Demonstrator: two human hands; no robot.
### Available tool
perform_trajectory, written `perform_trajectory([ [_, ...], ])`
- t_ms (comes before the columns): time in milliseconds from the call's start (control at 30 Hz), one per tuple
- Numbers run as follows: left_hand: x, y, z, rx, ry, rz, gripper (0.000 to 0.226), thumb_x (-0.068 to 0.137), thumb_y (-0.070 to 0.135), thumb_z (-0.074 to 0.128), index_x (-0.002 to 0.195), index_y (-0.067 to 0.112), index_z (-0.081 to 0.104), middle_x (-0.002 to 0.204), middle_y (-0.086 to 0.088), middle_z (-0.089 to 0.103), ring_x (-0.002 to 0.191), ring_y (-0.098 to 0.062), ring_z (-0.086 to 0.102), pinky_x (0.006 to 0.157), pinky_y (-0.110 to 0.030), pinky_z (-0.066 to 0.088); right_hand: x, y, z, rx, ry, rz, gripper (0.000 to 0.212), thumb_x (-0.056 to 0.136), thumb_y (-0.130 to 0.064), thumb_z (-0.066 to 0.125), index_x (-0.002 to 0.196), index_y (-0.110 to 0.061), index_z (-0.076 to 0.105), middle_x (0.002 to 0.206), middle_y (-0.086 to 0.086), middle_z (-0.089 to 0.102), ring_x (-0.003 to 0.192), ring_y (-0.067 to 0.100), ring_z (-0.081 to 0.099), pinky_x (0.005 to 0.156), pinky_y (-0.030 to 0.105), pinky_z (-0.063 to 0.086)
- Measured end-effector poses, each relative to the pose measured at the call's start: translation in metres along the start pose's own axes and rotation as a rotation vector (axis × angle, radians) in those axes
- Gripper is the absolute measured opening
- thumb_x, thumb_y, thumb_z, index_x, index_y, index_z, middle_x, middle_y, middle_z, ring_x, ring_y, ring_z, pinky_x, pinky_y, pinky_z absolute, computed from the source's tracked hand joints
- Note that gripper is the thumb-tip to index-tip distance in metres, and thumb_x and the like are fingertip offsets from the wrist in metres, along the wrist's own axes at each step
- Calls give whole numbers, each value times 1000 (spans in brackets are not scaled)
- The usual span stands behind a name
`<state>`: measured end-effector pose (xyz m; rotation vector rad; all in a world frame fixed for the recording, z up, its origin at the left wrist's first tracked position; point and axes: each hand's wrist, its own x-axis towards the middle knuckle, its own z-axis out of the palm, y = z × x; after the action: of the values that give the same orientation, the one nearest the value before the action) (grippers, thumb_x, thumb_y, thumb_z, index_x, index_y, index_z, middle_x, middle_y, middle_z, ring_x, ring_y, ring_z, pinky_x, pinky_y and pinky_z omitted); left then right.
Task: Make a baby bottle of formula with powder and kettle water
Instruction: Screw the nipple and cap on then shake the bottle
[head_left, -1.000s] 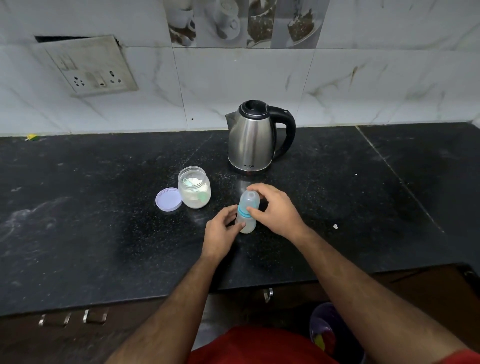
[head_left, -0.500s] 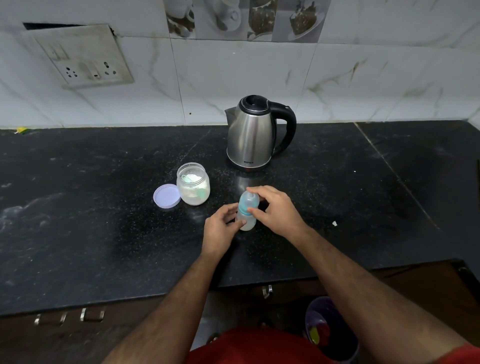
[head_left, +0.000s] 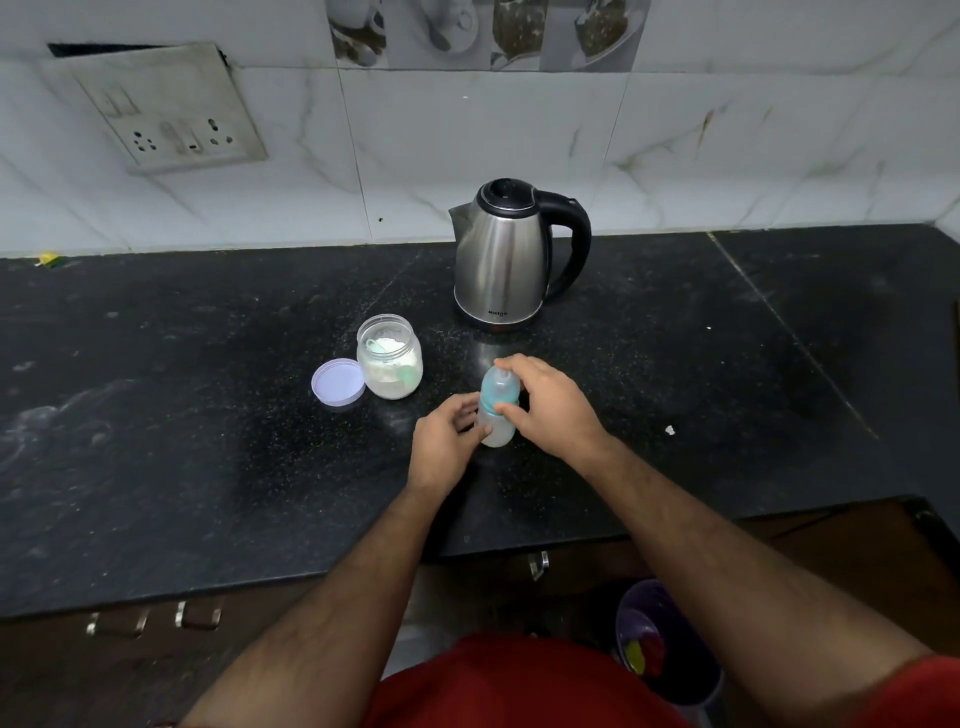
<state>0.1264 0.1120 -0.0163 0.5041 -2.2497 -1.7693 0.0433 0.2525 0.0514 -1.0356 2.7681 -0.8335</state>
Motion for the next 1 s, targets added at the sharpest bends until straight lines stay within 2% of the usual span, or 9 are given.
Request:
perform_trajectory([
  [67,-1,-2,-3,31,-8,6,47,82,1,75,126,13,64,122,2,70,114,-4,64,104,-27,49,-1,-2,3,-31,-5,25,59,84,-24,72,137,-26,48,128,-1,59,116,19,57,95,41,50],
  [100,-2,-4,-6,62,8,7,47,83,3,75,128,13,63,124,3,68,115,-3,62,103,-19,47,-1,-2,5,-35,-18,44,63,83,-24,72,140,-26,44,130,0,58,119,20,55,96,42,50],
  [167,-8,-9,-12,108,66,6,45,85,9,75,128,15,64,125,4,68,114,1,61,95,-5,43,-3,0,9,16,-37,100,75,81,-25,74,145,-27,35,135,1,57,124,21,53,99,42,48],
  [300,-30,-25,-27,117,162,9,35,88,14,72,123,18,68,119,6,70,106,11,62,88,-4,45,-4,6,16,236,-19,234,87,77,-26,80,148,-28,29,128,-1,61,118,15,58,100,38,47],
  [400,-54,-36,-33,171,210,27,30,90,15,70,120,16,69,117,6,71,105,4,65,90,-9,48,-1,8,21,333,-46,288,90,73,-24,83,147,-28,32,129,-1,60,118,16,57,101,37,46],
  [533,-80,-43,-30,358,191,129,28,91,20,70,118,14,71,121,8,69,112,-2,62,100,-26,50,0,7,30,367,-68,286,76,71,-21,84,136,-25,44,122,-1,63,112,17,58,92,29,44],
  [600,-86,-43,-27,442,147,171,29,91,23,69,118,13,71,128,1,67,121,-10,59,106,-30,46,-1,7,34,385,-67,297,68,73,-21,83,132,-20,50,121,-1,63,112,16,58,91,28,44],
  [700,-88,-42,-21,572,58,211,34,92,29,67,123,13,69,137,-3,61,134,-17,50,114,-32,35,-5,10,35,428,-49,304,60,73,-19,85,125,-13,55,119,1,64,111,18,60,95,34,48],
  [1000,-67,-46,-8,828,-25,147,60,94,53,55,143,17,51,158,-7,37,151,-23,22,124,-43,17,-36,41,7,504,-14,348,60,75,-21,84,128,-16,55,121,0,62,113,19,60,98,43,51],
])
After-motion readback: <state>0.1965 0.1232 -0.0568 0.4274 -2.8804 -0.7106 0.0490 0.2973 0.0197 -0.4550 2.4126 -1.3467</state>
